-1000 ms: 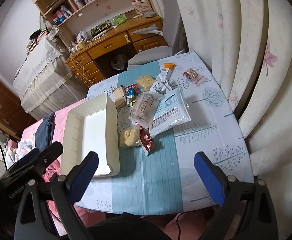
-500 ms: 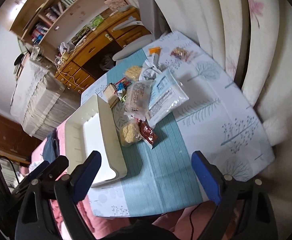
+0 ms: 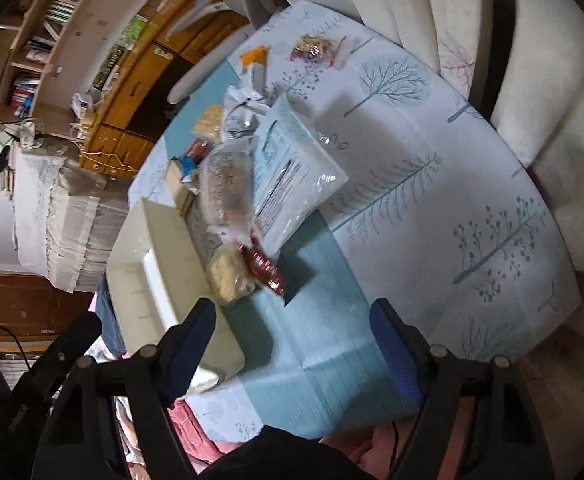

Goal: Organize snacks
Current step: 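Grasp the clear printed bread bag with the left tool while the right tool grasps the blue-labelled clear packet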

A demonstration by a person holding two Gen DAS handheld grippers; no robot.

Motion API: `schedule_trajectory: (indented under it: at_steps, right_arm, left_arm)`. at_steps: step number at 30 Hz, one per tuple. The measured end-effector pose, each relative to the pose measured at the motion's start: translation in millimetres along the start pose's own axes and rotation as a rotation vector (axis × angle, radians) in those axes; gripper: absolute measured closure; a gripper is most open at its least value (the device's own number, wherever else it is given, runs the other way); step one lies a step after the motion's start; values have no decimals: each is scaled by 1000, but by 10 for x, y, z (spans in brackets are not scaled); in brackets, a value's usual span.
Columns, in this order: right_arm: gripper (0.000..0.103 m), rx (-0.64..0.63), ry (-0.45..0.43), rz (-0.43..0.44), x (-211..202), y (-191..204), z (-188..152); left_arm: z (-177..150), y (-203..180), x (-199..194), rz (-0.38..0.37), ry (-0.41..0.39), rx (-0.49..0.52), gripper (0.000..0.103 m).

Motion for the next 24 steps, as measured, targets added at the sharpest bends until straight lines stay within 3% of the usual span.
schedule_trajectory:
  at_steps: [5, 12, 24]
  right_arm:
    - [30, -19, 34, -8, 314, -39, 193]
    - [38, -76, 55, -15, 774, -116, 334]
    - [49, -133, 31, 110, 1162, -32, 532]
  left_arm:
    - [101, -55, 444, 29, 94, -16, 2]
    - [244, -135, 984, 55, 166, -25, 2]
    - [268, -234, 1803, 34, 279, -82, 2]
Point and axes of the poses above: each gripper's, at about its wrist camera, not at the fingertips, and x roughly the way its jaws point, y to its left, z to its top, the point moved 9 cm from there along x, roughly the way its jaws point, and after that the axes turned 13 degrees about -y, right-handed, at the moved point
